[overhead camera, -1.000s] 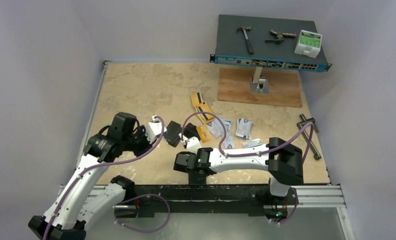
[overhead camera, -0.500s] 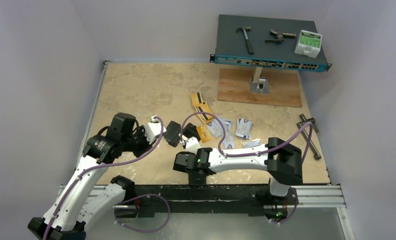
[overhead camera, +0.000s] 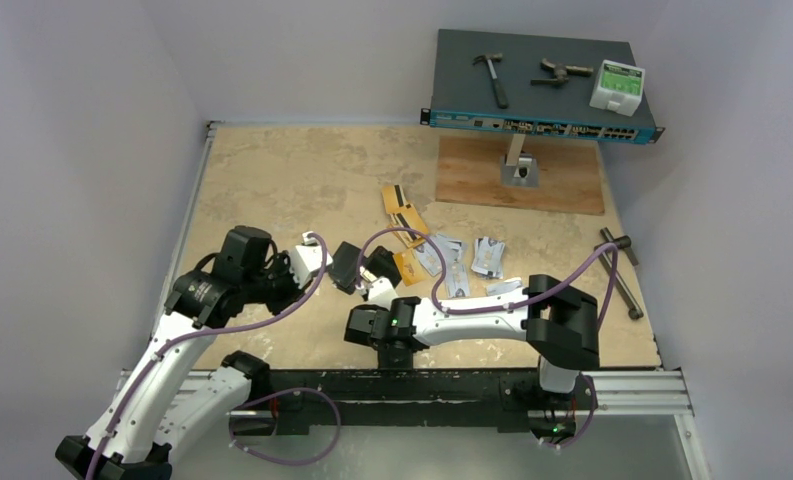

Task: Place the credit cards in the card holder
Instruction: Close the card holder at the corner of the board.

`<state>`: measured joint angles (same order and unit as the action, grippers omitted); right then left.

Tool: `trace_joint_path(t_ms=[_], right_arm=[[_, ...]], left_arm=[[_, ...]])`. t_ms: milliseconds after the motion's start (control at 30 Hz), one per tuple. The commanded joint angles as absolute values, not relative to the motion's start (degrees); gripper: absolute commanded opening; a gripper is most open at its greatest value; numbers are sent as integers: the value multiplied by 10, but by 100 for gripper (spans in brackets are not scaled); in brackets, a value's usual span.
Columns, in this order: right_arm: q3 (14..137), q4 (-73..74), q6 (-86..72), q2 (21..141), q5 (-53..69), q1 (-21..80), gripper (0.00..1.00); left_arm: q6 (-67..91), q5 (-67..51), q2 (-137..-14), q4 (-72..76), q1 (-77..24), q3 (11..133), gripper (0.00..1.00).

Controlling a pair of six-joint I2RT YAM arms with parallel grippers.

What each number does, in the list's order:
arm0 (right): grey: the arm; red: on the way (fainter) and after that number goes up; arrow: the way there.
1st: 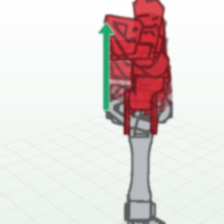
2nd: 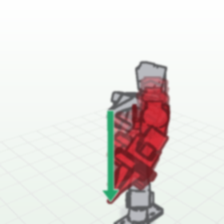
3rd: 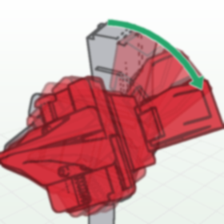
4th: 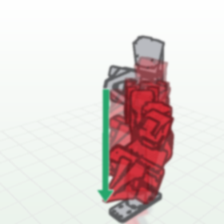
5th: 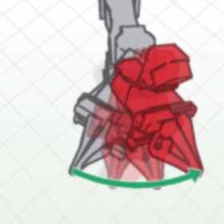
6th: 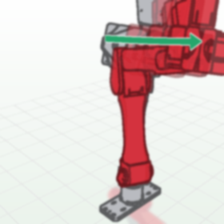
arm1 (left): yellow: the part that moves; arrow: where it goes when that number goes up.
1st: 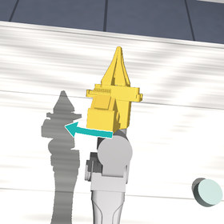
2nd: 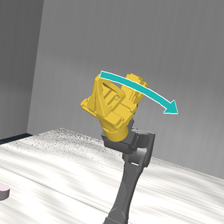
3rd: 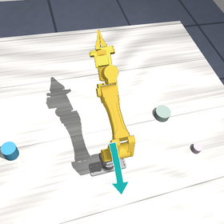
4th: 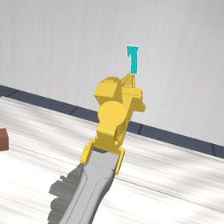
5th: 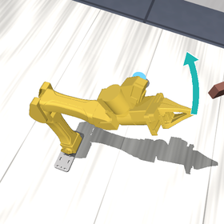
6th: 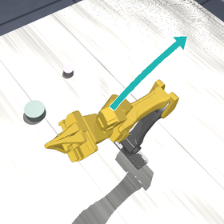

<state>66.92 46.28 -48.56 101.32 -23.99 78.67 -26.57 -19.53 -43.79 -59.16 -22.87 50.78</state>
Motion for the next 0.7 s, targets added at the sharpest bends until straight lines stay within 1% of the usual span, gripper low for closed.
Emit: trace_joint_path(t_ms=[0,333,667], right_arm=[[692,460,-477,1016,-236,784,0],[705,466,-471,1019,-233,789,0],[702,463,-463,1050,-223,798,0]], left_arm=[[-262,-205,-432,-580,-225,516,0],[-262,-204,-430,-579,-225,515,0],[-262,-200,-427,-581,-225,518,0]])
